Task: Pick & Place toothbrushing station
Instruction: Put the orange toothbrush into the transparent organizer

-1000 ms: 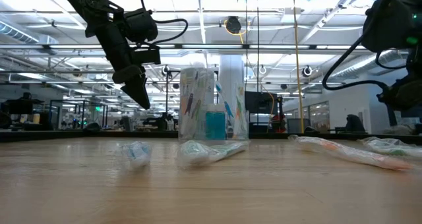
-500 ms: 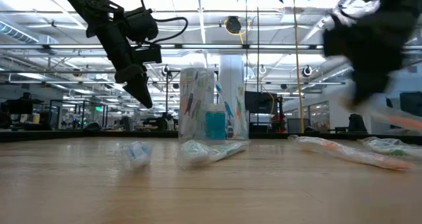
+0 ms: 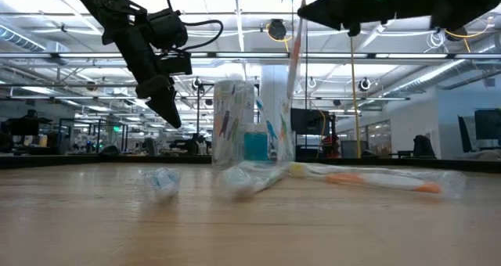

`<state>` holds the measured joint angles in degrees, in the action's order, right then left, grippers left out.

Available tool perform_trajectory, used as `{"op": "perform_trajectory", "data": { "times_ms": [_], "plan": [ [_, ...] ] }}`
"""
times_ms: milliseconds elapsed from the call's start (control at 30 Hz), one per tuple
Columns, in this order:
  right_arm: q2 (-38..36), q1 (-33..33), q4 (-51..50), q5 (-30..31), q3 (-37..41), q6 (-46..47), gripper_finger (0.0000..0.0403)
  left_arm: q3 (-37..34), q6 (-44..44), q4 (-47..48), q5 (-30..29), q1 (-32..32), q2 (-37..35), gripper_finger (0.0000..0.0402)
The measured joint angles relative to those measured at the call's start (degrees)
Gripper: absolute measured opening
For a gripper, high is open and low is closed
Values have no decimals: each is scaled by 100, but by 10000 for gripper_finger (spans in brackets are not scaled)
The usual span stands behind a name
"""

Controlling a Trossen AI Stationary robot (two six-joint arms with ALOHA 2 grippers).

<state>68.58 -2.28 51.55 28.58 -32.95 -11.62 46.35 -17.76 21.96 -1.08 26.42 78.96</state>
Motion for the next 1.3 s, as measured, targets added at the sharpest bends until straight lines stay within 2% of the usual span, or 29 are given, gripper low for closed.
{"op": "perform_trajectory", "data": {
  "times_ms": [100,300,433,667,967,1200,1300],
  "plan": [
    [271,478,889,-7,53,-205,21,0,0,-2,0,0,0,209],
    [1142,1350,1702,-356,70,-49,19,0,0,-178,0,1,0,209],
    [1718,1740,1642,-448,70,378,21,0,-2,-242,2,0,0,209],
    [2376,2001,1624,-472,68,286,25,0,-2,-249,8,0,0,209],
    [2507,1995,1128,-492,63,538,61,0,14,-274,15,-8,0,209],
    [2155,1995,822,-498,63,431,125,0,176,-275,20,-248,0,209],
    [1820,1995,355,-514,63,187,152,0,359,-313,18,-444,0,209]
  ]
}}
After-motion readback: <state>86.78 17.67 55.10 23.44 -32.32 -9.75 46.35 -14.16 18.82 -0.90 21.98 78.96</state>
